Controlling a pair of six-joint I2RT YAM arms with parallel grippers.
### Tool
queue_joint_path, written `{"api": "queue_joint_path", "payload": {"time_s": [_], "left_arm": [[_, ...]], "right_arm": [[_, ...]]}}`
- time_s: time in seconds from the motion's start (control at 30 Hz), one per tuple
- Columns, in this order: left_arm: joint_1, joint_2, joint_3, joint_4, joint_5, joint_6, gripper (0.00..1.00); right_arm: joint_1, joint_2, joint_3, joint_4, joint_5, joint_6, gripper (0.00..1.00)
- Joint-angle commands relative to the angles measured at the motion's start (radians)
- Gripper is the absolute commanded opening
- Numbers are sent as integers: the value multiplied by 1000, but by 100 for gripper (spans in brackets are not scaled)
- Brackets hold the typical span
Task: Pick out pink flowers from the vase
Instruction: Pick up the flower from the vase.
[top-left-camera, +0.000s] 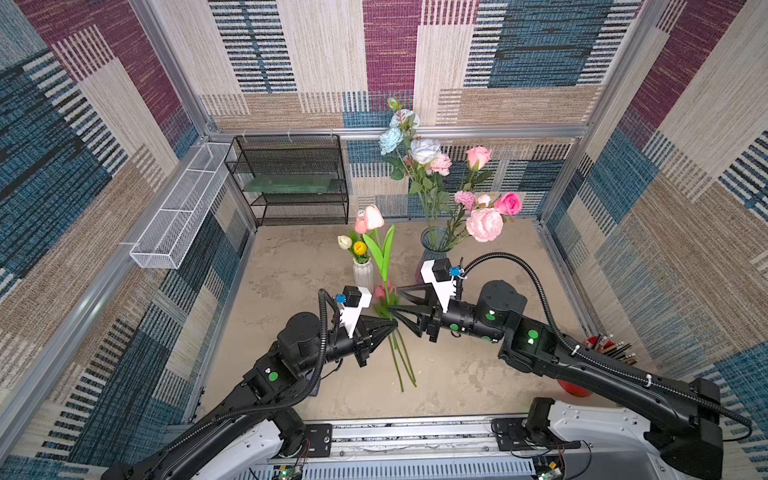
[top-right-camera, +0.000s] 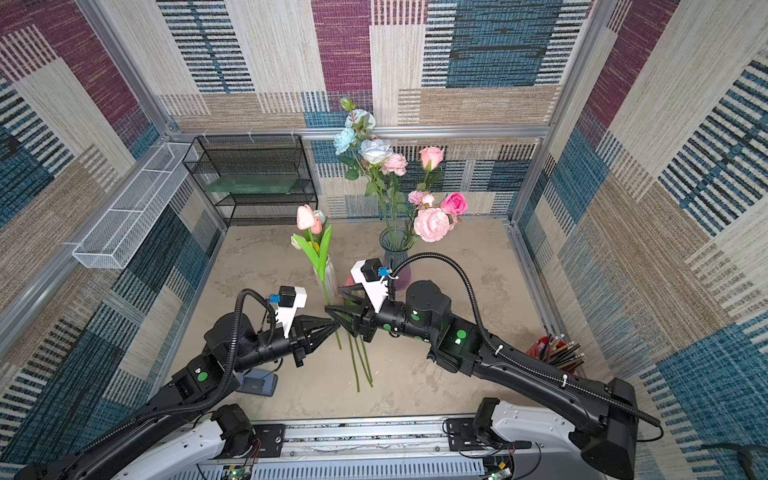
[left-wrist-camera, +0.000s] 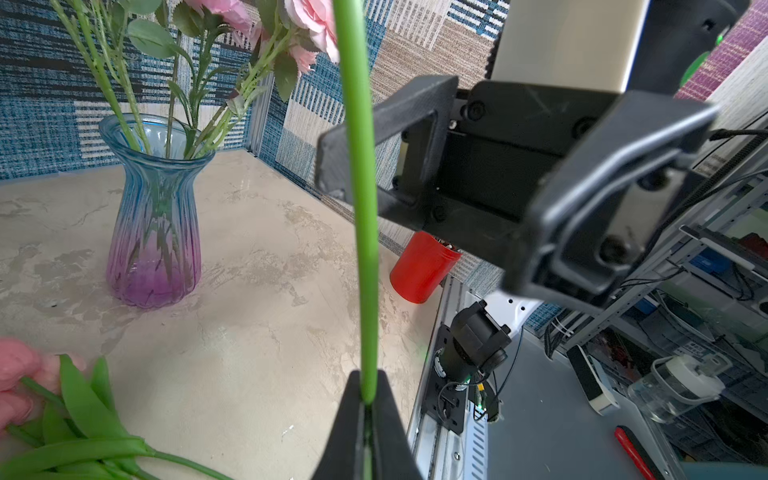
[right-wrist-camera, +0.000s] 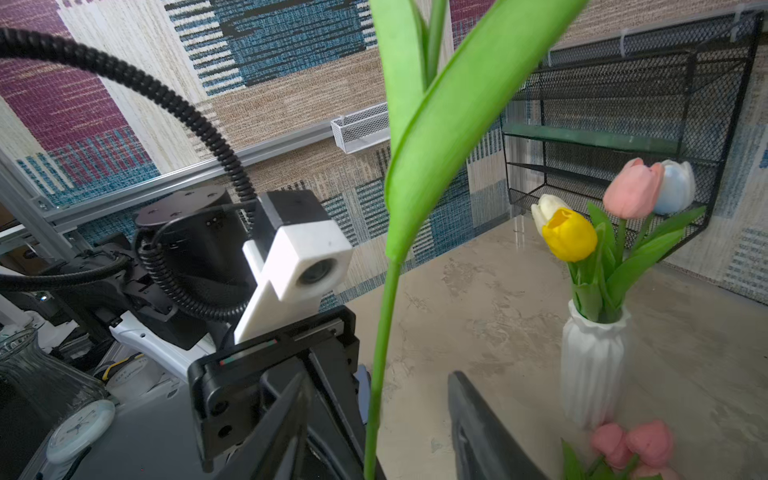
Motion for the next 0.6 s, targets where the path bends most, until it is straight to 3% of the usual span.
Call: {"api": "queue_joint_path", "payload": {"time_s": [0.0, 0.13, 0.3, 0.47, 0.57], "left_arm": [[0, 1, 0, 26, 17, -20, 0], [0, 2, 3, 27, 19, -21, 0], [0, 5, 1, 26, 23, -24, 0], [0, 11, 7, 9, 25, -26, 0], [0, 5, 13, -18, 17, -18, 22]], "right_arm": [[0, 23, 13, 31, -22, 17, 54], [0, 48, 24, 34, -39, 17, 46], [-3, 56, 33, 29, -41, 13, 19], [-7, 50, 39, 24, -25, 12, 5], [-13, 44, 44, 14, -12, 12, 4]]}}
